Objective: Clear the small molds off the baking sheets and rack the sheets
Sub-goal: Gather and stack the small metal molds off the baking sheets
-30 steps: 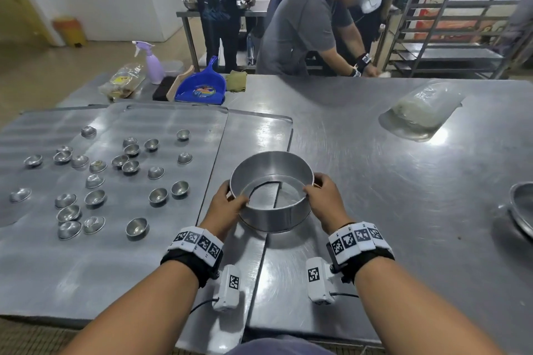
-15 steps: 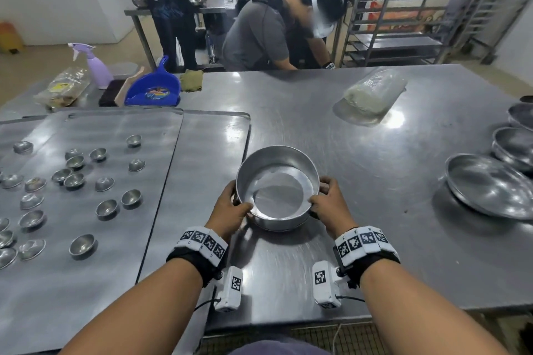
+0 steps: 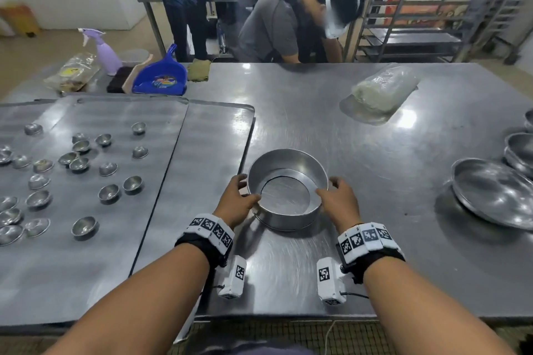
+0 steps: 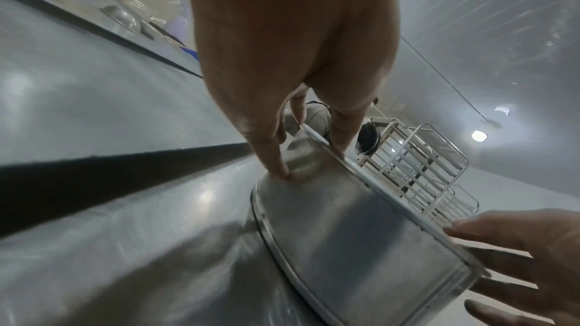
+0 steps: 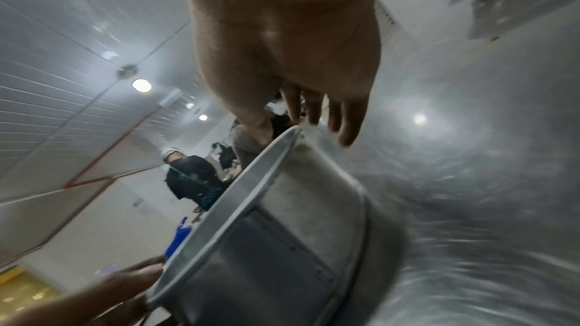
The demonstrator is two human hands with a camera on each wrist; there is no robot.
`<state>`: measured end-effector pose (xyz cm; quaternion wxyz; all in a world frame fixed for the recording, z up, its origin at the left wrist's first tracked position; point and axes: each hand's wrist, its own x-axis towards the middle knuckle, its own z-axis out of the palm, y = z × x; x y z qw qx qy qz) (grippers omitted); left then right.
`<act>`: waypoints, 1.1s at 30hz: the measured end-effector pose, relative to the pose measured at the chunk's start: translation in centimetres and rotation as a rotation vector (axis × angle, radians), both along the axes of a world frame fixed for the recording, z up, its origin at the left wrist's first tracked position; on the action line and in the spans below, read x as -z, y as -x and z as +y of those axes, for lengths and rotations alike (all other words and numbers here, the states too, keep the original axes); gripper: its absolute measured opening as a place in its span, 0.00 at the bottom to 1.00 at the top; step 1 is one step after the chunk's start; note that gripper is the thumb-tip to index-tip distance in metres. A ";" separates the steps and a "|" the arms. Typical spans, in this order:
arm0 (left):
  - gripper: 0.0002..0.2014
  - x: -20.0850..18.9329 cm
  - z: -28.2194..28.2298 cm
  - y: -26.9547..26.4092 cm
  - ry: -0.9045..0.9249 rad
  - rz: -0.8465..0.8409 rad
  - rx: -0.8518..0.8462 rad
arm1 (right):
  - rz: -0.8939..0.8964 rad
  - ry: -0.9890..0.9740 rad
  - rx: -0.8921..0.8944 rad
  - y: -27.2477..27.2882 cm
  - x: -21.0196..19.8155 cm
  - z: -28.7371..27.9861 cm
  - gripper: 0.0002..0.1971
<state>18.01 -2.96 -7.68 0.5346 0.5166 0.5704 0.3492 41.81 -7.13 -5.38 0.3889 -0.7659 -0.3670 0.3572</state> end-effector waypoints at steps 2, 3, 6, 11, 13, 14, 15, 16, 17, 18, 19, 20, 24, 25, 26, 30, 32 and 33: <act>0.29 -0.8 -0.1 0.5 -0.003 -0.004 -0.067 | -0.122 -0.060 0.024 1.0 -0.9 0.5 0.22; 0.25 -1.3 -0.1 0.9 -0.017 0.006 -0.098 | -0.192 -0.105 0.012 1.8 -1.5 0.8 0.20; 0.13 -2.5 -0.1 3.2 -0.053 0.048 -0.170 | -0.334 -0.259 -0.099 4.8 -2.5 2.4 0.14; 0.05 -2.9 -0.7 10.4 -0.076 0.133 -0.322 | -0.200 -0.335 -0.369 12.2 -3.3 4.7 0.10; 0.05 -3.0 -1.2 13.8 -0.077 0.173 -0.401 | -0.206 -0.343 -0.466 15.5 -3.0 5.2 0.09; 0.05 -3.0 -1.4 15.5 -0.074 0.198 -0.438 | -0.222 -0.347 -0.509 17.2 -2.7 5.4 0.09; 0.05 -2.8 -1.6 17.3 -0.077 0.221 -0.474 | -0.235 -0.344 -0.546 18.9 -2.6 5.6 0.10; 0.04 -2.7 -1.8 19.1 -0.074 0.245 -0.502 | -0.243 -0.337 -0.577 20.6 -2.3 5.9 0.10; 0.03 -2.6 -2.1 20.9 -0.079 0.264 -0.528 | -0.246 -0.324 -0.603 22.3 -2.0 6.1 0.10; 0.02 -2.5 -2.3 22.8 -0.074 0.286 -0.555 | -0.244 -0.308 -0.620 24.1 -1.7 6.4 0.10; 0.02 -2.4 -2.5 24.7 -0.073 0.305 -0.584 | -0.237 -0.289 -0.635 25.9 -1.4 6.6 0.10; 0.02 -2.3 -2.7 26.5 -0.064 0.322 -0.615 | -0.228 -0.272 -0.648 27.8 -1.1 6.8 0.09; 0.02 -1.9 -3.0 33.1 -0.012 0.303 -0.678 | -0.228 -0.200 -0.686 34.4 0.0 7.3 0.09; 0.03 -1.6 -3.0 34.2 0.008 0.284 -0.665 | -0.240 -0.177 -0.691 35.8 0.3 7.4 0.09; 0.04 -1.3 -2.9 35.3 0.036 0.272 -0.633 | -0.254 -0.156 -0.693 37.1 0.6 7.5 0.10; 0.13 0.1 -2.0 37.9 0.138 0.230 -0.405 | -0.328 -0.078 -0.681 40.8 1.6 8.4 0.17; 0.17 0.7 -1.1 39.0 0.119 0.305 -0.258 | -0.359 -0.032 -0.677 41.9 2.1 8.9 0.21; 0.17 0.9 -0.5 39.5 0.087 0.406 -0.160 | -0.373 -0.006 -0.675 42.3 2.3 9.2 0.23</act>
